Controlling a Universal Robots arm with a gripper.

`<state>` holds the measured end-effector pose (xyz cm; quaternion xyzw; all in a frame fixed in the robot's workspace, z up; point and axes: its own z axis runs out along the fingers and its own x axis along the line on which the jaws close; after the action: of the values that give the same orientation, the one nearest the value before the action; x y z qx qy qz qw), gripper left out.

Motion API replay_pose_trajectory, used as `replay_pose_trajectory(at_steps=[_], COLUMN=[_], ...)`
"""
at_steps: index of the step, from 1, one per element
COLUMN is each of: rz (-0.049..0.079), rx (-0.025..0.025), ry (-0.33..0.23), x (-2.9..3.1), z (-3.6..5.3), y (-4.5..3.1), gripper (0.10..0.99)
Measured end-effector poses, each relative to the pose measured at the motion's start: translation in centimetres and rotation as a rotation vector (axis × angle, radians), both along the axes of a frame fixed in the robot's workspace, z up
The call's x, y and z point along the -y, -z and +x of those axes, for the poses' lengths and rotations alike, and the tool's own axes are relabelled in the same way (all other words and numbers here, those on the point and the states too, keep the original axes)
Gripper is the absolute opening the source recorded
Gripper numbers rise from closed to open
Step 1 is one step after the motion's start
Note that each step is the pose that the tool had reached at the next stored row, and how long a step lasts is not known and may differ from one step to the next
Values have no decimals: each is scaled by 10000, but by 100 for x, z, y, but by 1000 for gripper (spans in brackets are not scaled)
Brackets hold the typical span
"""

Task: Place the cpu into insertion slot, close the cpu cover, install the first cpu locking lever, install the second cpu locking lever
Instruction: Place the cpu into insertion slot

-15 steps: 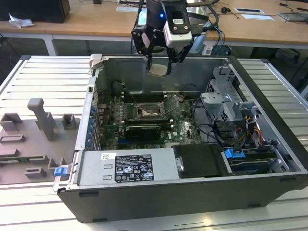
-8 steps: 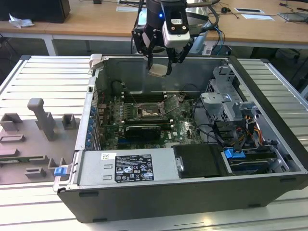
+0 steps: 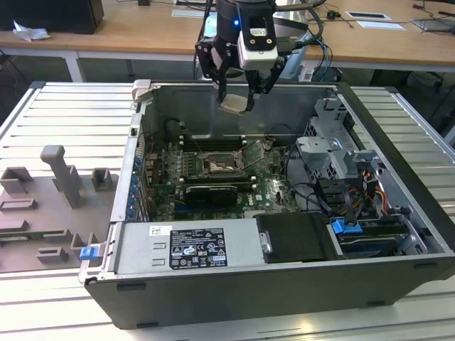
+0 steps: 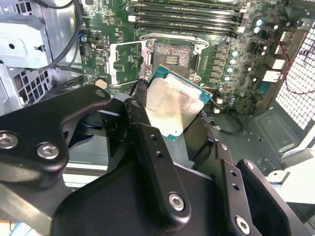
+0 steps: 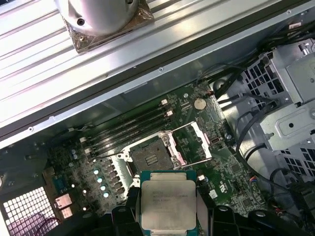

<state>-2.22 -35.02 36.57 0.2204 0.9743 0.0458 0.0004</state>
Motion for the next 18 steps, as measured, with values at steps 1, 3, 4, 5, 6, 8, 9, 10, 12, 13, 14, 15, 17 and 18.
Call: replay_pose_trajectory(at_steps=[1,3,4,5,6,8,9,10,12,13,14,15,17,18], rz=[-1,0,-1,0,0,-1,0,0,-1,0,0,0,0,0], rx=[0,0,0,0,0,0,0,0,0,0,0,-1,0,0], ry=[49,155,201,252,307,405,461,514,716,782,830,941,1151,1290], x=[0,0,0,0,0,0,0,0,0,0,0,0,0,0], z=[0,0,0,0,0,0,0,0,0,0,0,0,0,0], y=[0,0,0,0,0,0,1,1,1,2,2,2,3,5], gripper=[541,541,541,541,541,541,541,541,541,541,541,541,541,541])
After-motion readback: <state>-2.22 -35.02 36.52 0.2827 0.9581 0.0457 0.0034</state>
